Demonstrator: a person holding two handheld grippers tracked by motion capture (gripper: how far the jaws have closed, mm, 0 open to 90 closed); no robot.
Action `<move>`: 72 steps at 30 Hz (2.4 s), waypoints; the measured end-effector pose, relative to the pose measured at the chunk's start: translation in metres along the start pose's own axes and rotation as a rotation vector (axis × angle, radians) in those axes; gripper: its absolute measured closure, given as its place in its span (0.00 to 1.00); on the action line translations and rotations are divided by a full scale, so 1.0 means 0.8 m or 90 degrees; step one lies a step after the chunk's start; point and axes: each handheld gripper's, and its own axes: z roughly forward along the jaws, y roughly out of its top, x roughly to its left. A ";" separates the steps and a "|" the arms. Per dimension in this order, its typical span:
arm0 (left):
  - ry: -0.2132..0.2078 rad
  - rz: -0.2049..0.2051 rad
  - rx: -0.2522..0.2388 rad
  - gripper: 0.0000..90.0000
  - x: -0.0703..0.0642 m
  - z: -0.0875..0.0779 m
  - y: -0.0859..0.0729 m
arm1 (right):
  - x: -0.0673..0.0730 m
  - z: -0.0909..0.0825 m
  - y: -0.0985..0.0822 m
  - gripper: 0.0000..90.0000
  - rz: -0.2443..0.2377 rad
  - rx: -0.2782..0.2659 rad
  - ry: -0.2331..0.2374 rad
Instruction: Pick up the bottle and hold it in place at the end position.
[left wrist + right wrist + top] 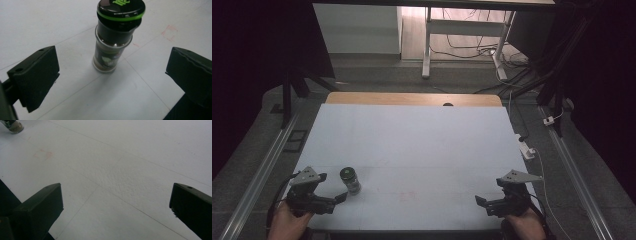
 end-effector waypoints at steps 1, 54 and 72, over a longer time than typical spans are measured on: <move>-0.002 -0.002 0.001 0.00 0.001 0.002 0.002 | 0.000 0.000 0.000 0.00 -0.001 0.001 0.000; -0.002 0.125 0.118 0.59 0.004 0.060 0.024 | 0.004 0.003 0.001 0.00 -0.019 0.011 -0.005; -0.043 0.088 0.079 0.59 -0.004 0.051 0.052 | 0.004 0.003 0.001 0.00 -0.018 0.014 -0.005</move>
